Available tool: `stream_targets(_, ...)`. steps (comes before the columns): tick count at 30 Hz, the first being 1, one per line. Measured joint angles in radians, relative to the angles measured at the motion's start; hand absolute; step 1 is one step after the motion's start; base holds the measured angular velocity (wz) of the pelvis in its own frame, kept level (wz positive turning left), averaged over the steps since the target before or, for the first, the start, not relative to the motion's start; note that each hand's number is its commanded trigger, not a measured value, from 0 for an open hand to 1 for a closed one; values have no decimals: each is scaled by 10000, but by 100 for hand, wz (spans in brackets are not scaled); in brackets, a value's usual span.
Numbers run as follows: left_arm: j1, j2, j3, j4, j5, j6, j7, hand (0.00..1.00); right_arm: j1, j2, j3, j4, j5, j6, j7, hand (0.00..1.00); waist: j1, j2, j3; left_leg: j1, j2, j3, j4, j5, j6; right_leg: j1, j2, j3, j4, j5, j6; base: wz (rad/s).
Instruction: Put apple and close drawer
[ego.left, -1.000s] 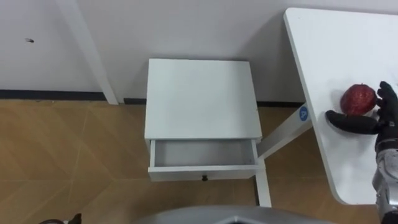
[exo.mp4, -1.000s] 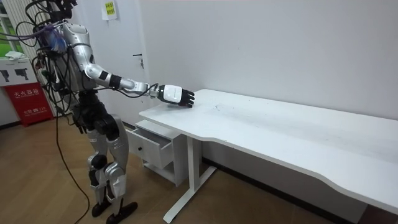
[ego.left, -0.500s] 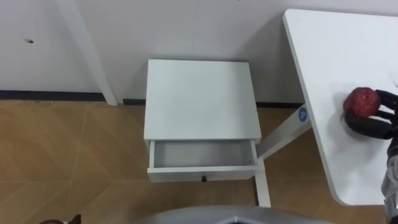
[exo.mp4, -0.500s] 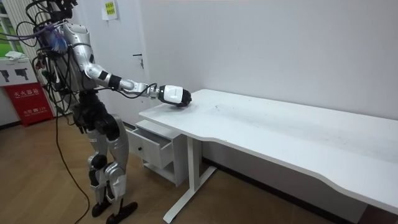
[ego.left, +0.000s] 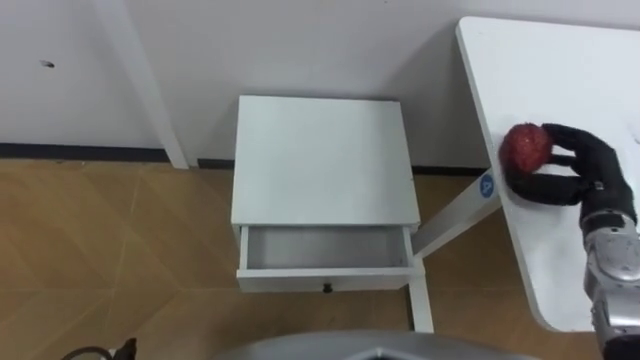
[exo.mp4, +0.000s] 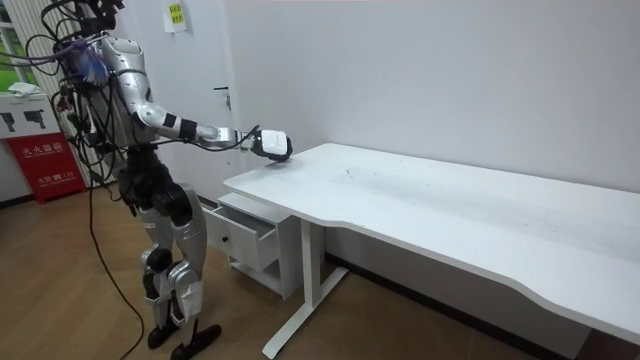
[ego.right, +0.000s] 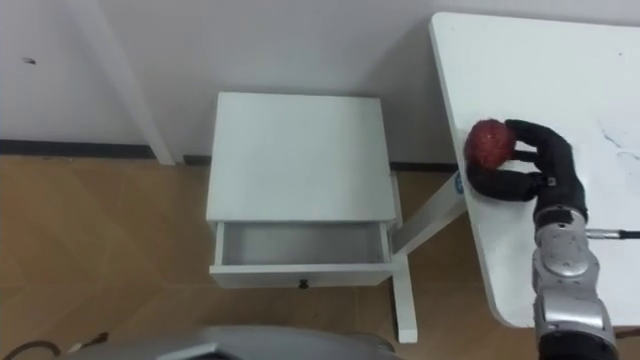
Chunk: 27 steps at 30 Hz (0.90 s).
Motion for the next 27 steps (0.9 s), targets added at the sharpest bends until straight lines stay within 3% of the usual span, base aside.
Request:
stream_targets(3,-154,20,-330,194,12,1,-6,0,2,9,601,-439,-669,149,286,100,239,7,21,-7,-1,-16,-8,0,0,-3,-3,-18,-12,0,0,1)
stream_targets(5,-268,40,-553,267,26,-7,-29,0,-1,11,1215,-758,-1202,155,625,100,436,32,134,-47,-2,-52,-6,0,0,-30,-2,-30,-12,0,0,5)
stream_targets(8,-367,27,-890,291,43,-16,-137,0,-26,12,1884,-1075,-1838,153,1031,100,675,91,172,-309,-21,-162,55,1,1,-207,-20,-146,-10,1,0,11)
stream_targets(13,-455,5,-1221,371,114,-6,-209,0,-48,65,2970,-1215,-2238,163,1521,100,1033,248,157,-375,-21,-343,192,4,-3,-280,-16,-108,-37,1,0,11)
stream_targets(16,-593,4,-1219,488,120,-1,-207,0,-78,199,3325,-1216,-2407,170,1773,100,1037,349,130,-374,-22,-553,185,5,-3,-148,-22,-300,-43,1,0,21)
stream_targets(22,-760,-8,-1222,506,128,-3,-191,0,-123,271,3550,-1216,-2989,185,2064,100,1022,296,99,-378,-21,-629,178,7,-6,-102,-21,-334,-51,1,0,5)
stream_targets(27,-991,-7,-1333,505,127,-8,-179,0,-121,435,3551,-1216,-3389,254,2309,100,1002,198,120,-379,-26,-629,174,7,-6,-90,-26,-336,-50,1,0,0)
